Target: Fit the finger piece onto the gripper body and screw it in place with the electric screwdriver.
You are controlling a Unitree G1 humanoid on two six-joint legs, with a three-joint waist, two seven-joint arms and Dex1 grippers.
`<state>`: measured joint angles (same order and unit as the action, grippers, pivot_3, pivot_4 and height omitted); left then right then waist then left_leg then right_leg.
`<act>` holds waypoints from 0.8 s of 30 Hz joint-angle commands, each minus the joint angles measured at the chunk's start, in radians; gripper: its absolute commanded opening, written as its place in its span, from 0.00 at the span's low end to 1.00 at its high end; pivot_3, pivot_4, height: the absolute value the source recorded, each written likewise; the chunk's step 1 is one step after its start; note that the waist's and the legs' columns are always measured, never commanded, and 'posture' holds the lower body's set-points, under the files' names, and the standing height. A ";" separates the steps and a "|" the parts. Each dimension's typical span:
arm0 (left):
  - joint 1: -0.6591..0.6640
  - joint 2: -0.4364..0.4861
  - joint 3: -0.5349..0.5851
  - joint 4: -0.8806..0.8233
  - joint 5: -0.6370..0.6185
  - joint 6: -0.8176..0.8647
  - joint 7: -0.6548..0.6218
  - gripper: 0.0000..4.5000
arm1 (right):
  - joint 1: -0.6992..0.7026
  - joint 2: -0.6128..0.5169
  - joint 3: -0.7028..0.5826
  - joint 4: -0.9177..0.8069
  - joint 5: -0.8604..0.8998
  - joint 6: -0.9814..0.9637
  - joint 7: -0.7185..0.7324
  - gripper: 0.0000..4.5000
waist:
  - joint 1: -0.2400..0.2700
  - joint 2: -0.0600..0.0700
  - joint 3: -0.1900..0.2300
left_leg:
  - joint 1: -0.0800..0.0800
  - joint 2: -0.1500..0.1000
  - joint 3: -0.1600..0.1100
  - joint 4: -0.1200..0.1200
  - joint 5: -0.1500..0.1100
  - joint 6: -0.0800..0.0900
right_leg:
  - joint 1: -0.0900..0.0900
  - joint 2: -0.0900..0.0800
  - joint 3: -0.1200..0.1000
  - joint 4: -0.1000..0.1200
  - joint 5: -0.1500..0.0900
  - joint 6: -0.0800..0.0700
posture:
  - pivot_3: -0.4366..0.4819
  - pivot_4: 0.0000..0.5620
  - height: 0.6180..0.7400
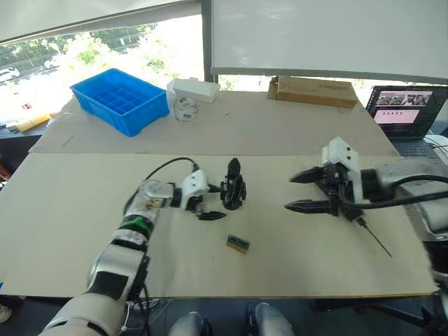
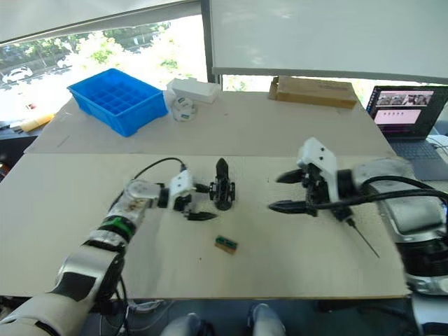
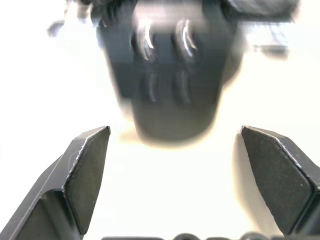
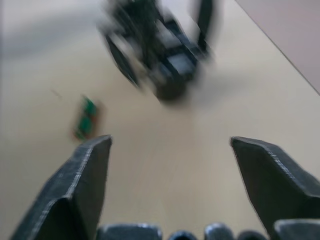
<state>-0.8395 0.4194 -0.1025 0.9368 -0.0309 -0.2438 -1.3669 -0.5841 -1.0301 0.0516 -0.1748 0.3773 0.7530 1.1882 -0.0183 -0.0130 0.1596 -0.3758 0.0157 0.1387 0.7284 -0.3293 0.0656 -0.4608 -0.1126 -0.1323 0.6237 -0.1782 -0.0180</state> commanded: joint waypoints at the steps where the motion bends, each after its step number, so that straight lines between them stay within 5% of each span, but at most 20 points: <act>1: 0.091 0.100 0.029 -0.410 -0.148 0.250 -0.118 1.00 | -0.021 -0.098 0.013 0.054 -0.080 0.049 -0.026 0.99 | 0.002 0.000 0.001 | 0.000 0.000 0.000 0.000 0.000 0.000 | 0.000 0.000 0.000 0.000 0.000 0.000 | 0.48 0.27 0.98; 4: 0.187 0.222 0.048 -0.784 -0.277 0.500 -0.146 1.00 | -0.060 -0.144 0.068 0.175 -0.159 0.050 -0.036 0.99 | 0.004 0.000 0.001 | 0.000 0.000 0.000 0.000 0.000 0.000 | 0.000 -0.001 0.006 0.000 -0.001 0.001 | 0.48 0.27 0.98; 11: 0.210 0.416 0.126 -1.250 -0.537 0.866 -0.104 1.00 | -0.209 -0.100 0.217 0.479 -0.318 0.058 -0.040 0.99 | 0.005 0.001 0.002 | 0.001 -0.001 -0.001 0.000 0.000 0.000 | 0.002 0.001 0.008 0.000 -0.003 0.004 | 0.48 0.27 0.98; 22: 0.159 0.439 0.135 -1.360 -0.677 0.977 0.020 1.00 | -0.334 0.048 0.344 0.771 -0.417 0.070 0.049 0.99 | 0.002 0.002 0.002 | 0.003 -0.001 0.001 0.000 0.001 -0.001 | 0.003 0.007 0.008 0.001 -0.004 0.006 | 0.48 0.27 0.98; 24: 0.155 0.441 0.129 -1.359 -0.678 0.973 0.027 1.00 | -0.313 0.047 0.355 0.795 -0.441 -0.017 0.061 0.88 | 0.005 0.002 0.002 | 0.003 -0.002 0.001 0.000 0.001 -0.001 | 0.003 0.007 0.008 0.001 -0.004 0.006 | 0.48 0.27 0.98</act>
<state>-0.6635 0.8476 0.0195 -0.3991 -0.6952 0.7385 -1.3481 -0.8948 -0.9639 0.4075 0.6110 -0.0347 0.8048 1.2344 -0.0134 -0.0112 0.1619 -0.3731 0.0138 0.1397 0.7283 -0.3285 0.0642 -0.4577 -0.1060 -0.1243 0.6247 -0.1823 -0.0126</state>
